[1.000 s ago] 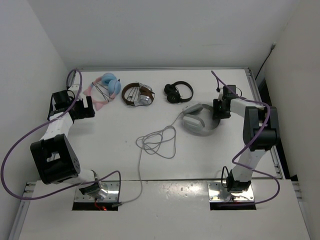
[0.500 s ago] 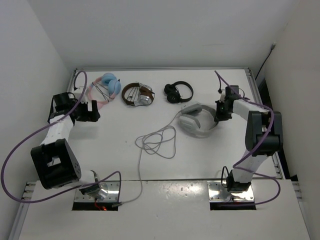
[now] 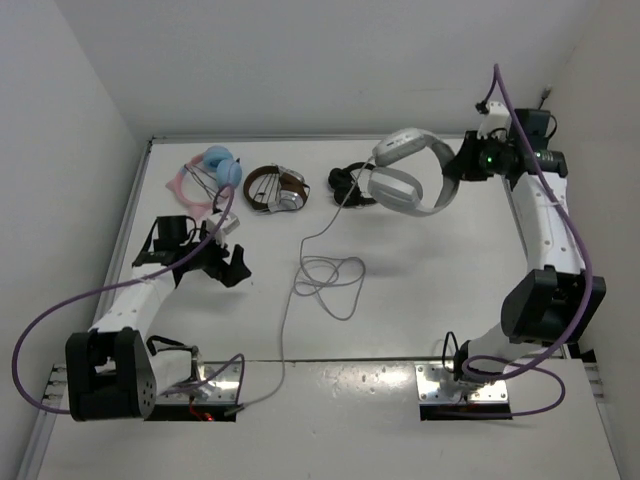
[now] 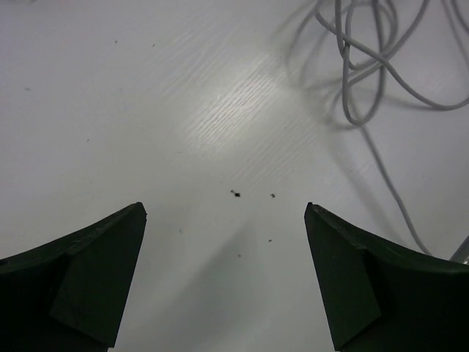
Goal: Wrap the headphones
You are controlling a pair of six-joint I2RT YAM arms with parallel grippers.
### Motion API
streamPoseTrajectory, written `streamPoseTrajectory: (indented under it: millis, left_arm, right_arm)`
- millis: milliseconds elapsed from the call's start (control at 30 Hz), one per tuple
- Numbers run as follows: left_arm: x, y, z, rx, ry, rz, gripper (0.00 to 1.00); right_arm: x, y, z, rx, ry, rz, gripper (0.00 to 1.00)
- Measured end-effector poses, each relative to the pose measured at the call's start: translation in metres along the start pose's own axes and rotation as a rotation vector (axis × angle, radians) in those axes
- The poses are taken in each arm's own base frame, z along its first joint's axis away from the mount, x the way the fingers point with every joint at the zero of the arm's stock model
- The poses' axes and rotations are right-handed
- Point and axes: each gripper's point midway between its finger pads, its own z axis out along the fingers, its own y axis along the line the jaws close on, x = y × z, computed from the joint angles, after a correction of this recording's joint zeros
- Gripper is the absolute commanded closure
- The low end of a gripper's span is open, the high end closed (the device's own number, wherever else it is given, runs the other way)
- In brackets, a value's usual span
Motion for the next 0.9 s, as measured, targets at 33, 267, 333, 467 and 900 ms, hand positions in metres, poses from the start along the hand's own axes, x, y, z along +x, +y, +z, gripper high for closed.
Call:
streamPoseTrajectory:
  millis: [33,267,333,467,900]
  left_arm:
    - [-0.001,-0.007,0.001,0.018,-0.021,0.004,0.05]
    - [-0.029,-0.046,0.01,0.146,-0.167,-0.007,0.05]
    - [-0.035,-0.059,0.014,0.184,-0.182,-0.011,0.05]
    - [-0.052,-0.078,0.016,0.215,-0.23,-0.004,0.05]
    - [-0.112,-0.105,0.025,0.192,-0.409,-0.013,0.05]
  right_arm:
    - [-0.014,0.007,-0.007,-0.023,-0.029,-0.019,1.0]
    - [-0.098,0.044,-0.058,-0.117,-0.234,-0.084,1.0]
    - [-0.111,0.047,-0.07,-0.129,-0.279,-0.072,1.0]
    - [-0.129,0.055,-0.094,-0.16,-0.35,-0.034,1.0]
    - [-0.197,0.068,-0.258,-0.163,-0.769,-0.05,1.0]
